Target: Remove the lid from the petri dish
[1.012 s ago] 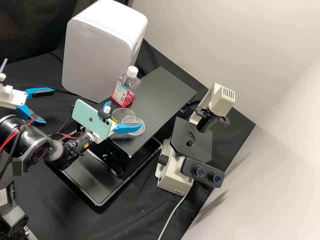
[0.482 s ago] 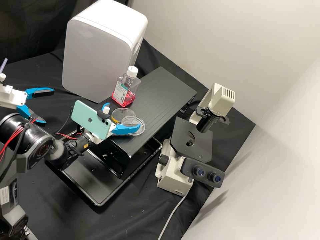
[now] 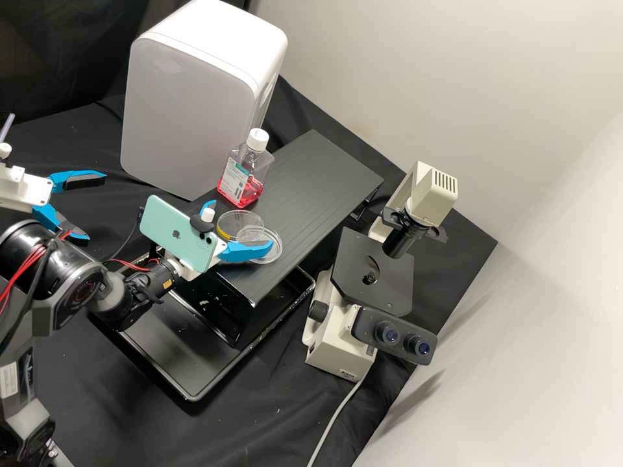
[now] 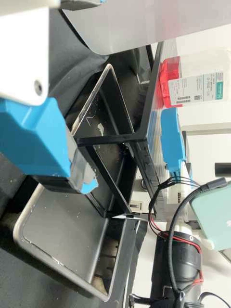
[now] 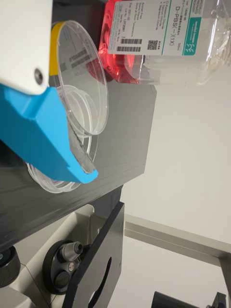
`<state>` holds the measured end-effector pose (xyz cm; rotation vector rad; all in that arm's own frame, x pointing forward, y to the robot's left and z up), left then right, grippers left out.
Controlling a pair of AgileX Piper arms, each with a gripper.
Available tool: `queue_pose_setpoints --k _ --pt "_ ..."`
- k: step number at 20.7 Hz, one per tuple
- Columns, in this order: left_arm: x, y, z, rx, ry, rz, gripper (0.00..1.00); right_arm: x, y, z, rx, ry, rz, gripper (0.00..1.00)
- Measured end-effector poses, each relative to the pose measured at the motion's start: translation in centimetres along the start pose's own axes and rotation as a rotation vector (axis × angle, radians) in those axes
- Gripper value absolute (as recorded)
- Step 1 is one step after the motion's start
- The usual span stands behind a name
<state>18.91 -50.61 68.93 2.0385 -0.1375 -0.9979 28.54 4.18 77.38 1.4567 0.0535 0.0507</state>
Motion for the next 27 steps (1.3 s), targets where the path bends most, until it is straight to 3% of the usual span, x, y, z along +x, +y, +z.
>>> queue_pose_setpoints --k 27 --pt "0.04 -0.04 0.19 0.001 -0.009 -0.002 1.0 0.0 0.15 0.12 0.008 -0.013 0.016 0.0"
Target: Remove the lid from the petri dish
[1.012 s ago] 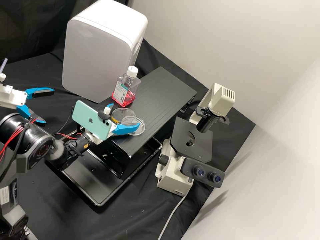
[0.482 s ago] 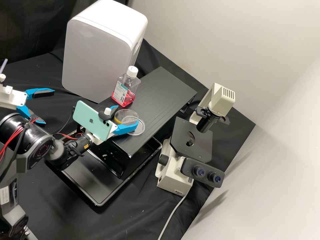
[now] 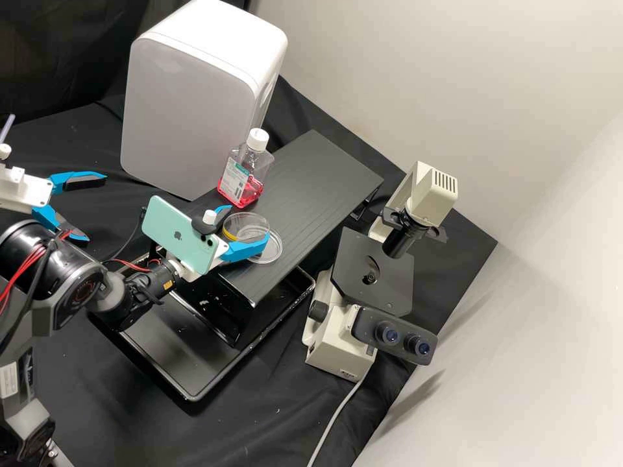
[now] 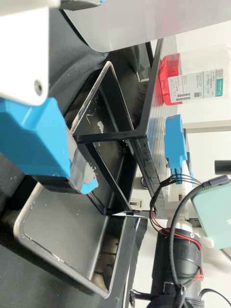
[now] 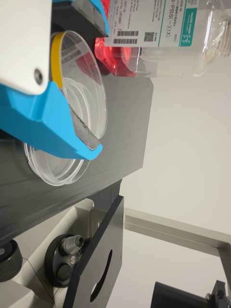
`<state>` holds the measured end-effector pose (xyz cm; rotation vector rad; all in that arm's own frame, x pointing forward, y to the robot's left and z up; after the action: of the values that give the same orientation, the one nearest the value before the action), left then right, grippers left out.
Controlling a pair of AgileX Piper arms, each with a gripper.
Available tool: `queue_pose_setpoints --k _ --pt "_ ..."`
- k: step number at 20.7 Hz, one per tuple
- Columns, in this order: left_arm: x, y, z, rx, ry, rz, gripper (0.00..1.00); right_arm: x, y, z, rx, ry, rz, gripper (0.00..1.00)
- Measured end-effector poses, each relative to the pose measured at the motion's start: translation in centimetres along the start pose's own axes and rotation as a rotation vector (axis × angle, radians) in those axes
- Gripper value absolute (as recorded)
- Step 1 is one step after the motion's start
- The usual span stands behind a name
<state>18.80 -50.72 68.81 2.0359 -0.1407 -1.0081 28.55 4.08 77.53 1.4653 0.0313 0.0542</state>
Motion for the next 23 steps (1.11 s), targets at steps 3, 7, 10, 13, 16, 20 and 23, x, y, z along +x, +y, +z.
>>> queue_pose_setpoints --k 3,7,10,13,16,20,23 --pt "0.0 0.0 0.0 0.0 0.0 0.0 1.0 -0.3 0.0 -0.4 0.002 0.012 -0.004 0.0" --pt "0.0 0.0 0.0 0.0 0.0 0.0 1.0 -1.0 0.1 -1.2 0.006 0.042 -0.008 0.0" --pt "0.0 0.0 0.0 0.0 0.0 0.0 1.0 -1.4 0.5 -1.5 0.009 0.049 0.001 0.0" --pt "0.0 0.0 0.0 0.0 0.0 0.0 1.0 -1.7 0.7 -1.6 0.011 0.056 0.008 0.0" --pt "0.0 0.0 0.0 0.002 0.0 0.0 1.0 -1.7 0.8 -1.7 0.011 0.059 0.01 0.0" --pt "0.0 0.0 0.0 0.002 0.0 0.0 1.0 -1.8 0.6 -1.9 0.012 0.067 0.001 0.0" --pt "0.0 -0.16 0.0 0.0 0.001 -0.007 1.0 -1.8 0.5 -2.0 0.019 0.071 -0.002 0.0"
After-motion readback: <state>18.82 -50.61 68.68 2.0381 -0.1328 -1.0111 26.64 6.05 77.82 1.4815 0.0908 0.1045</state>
